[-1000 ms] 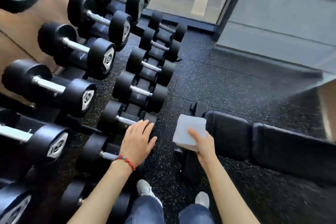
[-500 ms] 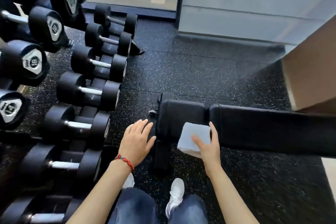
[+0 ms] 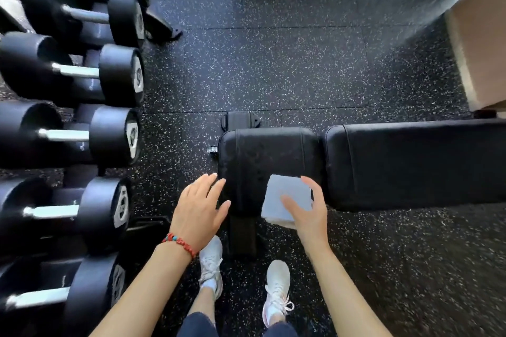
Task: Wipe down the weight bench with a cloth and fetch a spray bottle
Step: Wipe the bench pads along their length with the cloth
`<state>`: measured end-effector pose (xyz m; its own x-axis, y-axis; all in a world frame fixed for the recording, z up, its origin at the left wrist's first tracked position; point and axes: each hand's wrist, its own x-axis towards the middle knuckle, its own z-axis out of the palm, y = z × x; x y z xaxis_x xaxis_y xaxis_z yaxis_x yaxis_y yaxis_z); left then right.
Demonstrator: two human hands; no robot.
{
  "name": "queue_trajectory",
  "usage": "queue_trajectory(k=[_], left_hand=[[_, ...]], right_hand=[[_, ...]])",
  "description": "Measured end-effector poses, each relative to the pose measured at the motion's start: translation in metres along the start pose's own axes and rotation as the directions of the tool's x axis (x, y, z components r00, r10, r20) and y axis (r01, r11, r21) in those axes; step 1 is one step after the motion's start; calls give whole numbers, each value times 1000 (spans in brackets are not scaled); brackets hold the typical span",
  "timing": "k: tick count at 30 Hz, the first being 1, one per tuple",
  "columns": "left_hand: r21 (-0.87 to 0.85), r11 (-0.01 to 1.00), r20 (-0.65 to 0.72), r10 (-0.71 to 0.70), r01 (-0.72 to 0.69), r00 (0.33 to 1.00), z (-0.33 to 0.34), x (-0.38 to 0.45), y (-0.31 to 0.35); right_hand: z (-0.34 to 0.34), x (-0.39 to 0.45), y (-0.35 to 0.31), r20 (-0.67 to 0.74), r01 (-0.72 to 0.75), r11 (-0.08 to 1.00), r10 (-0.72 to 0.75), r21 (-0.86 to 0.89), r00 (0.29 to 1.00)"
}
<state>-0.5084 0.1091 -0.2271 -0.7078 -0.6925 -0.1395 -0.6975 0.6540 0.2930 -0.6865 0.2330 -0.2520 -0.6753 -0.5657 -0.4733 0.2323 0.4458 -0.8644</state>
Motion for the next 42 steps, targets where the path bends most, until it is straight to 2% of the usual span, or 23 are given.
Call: queue_trajectory(k=[6, 10, 15, 21, 29, 34, 38, 42], left_hand=[[-38, 999, 23, 28, -27, 999, 81, 38, -32], [-47, 997, 24, 63, -62, 998, 119, 56, -43], [-41, 997, 32, 61, -60, 998, 150, 66, -47], [-86, 995, 30, 44, -41, 999, 170, 66, -45], [-75, 993, -1, 92, -92, 996, 176, 68, -54], [-80, 991, -31, 106, -108, 994, 175, 71, -60], [-82, 994, -60, 67, -72, 996, 176, 81, -65], [-87, 993, -81, 69, -76, 994, 180, 84, -66]], right_hand=[[32, 61, 55, -82, 44, 998, -47, -48, 996], [40, 83, 79, -74, 87, 972, -106, -219, 992], [51, 80, 99, -139, 98, 907, -168, -409, 976], [66, 81, 106, -208, 66, 897, -172, -438, 963], [106, 161, 66, -104, 196, 789, -311, -583, 945], [100, 117, 89, -51, 283, 701, -414, -654, 909], [96, 73, 107, -12, 292, 670, -410, -683, 912], [108, 91, 93, 1, 304, 649, -424, -697, 906]])
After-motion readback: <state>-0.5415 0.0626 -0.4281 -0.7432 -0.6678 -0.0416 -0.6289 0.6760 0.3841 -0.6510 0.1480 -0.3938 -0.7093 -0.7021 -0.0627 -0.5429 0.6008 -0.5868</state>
